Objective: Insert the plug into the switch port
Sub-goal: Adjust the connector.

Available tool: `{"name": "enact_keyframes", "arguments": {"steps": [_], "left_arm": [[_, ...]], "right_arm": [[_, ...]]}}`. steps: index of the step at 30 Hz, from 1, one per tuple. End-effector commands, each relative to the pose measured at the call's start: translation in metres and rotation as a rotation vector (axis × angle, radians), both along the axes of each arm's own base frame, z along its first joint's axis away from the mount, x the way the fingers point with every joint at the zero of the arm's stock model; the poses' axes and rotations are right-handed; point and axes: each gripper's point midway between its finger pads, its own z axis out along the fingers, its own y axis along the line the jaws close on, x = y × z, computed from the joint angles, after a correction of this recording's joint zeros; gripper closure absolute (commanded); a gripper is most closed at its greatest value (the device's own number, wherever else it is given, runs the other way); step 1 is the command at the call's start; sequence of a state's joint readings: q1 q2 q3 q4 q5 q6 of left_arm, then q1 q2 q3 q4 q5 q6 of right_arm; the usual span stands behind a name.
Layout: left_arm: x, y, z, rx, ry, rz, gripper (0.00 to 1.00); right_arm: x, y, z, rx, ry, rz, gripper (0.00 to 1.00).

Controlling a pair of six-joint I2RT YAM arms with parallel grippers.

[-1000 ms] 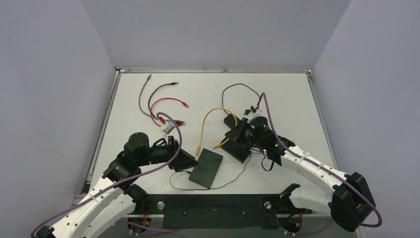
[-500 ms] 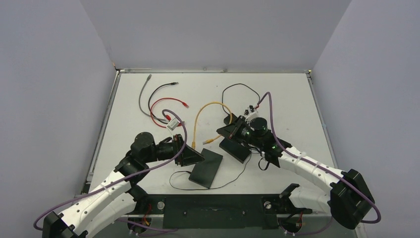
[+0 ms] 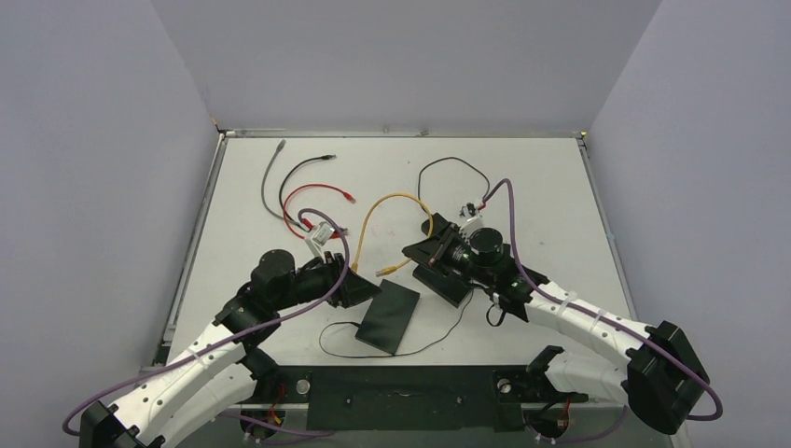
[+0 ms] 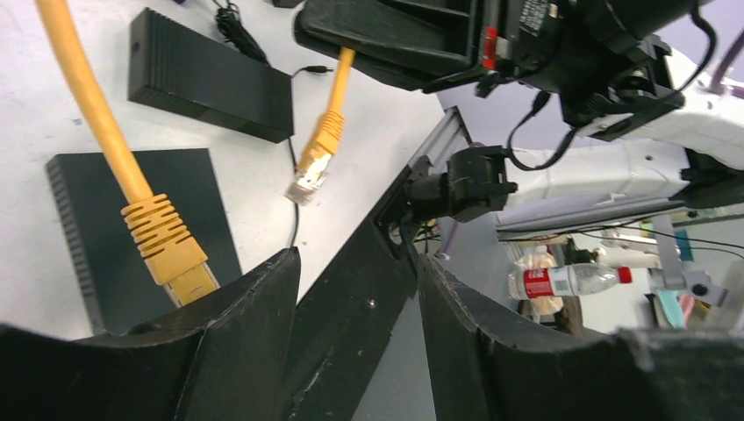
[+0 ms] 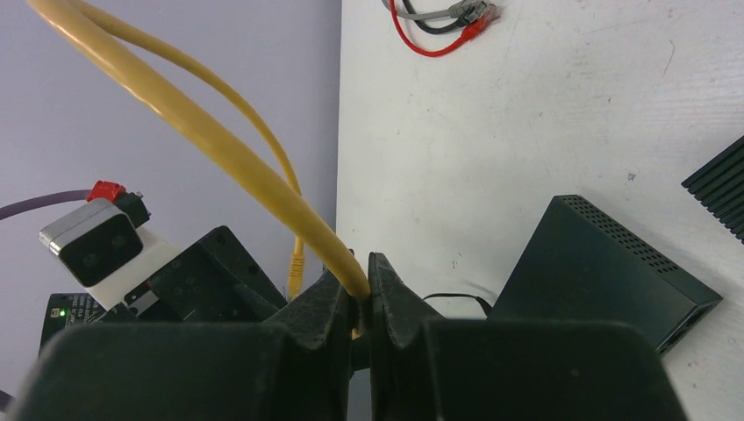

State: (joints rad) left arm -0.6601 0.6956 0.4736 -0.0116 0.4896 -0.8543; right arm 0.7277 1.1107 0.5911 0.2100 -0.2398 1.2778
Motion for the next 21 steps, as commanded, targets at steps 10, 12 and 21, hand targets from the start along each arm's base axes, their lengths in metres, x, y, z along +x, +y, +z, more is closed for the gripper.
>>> {"name": "enact_keyframes", "arguments": {"steps": [10,12,21], "left_arm": [[0.013,0.01,0.005,0.057,-0.074,0.079,0.52],[0.013,0.011,0.008,0.052,-0.086,0.083,0.52],[0.007,0.012,0.016,0.02,-0.121,0.067,0.57]], "right_arm": [[-0.01,0.011,0.031,0.09,-0.063,0.021,1.0],[-0.012,0.012,0.029,0.087,-0.058,0.025,1.0],[-0.019,0.023,0.029,0.101,-0.046,0.05,1.0]]}}
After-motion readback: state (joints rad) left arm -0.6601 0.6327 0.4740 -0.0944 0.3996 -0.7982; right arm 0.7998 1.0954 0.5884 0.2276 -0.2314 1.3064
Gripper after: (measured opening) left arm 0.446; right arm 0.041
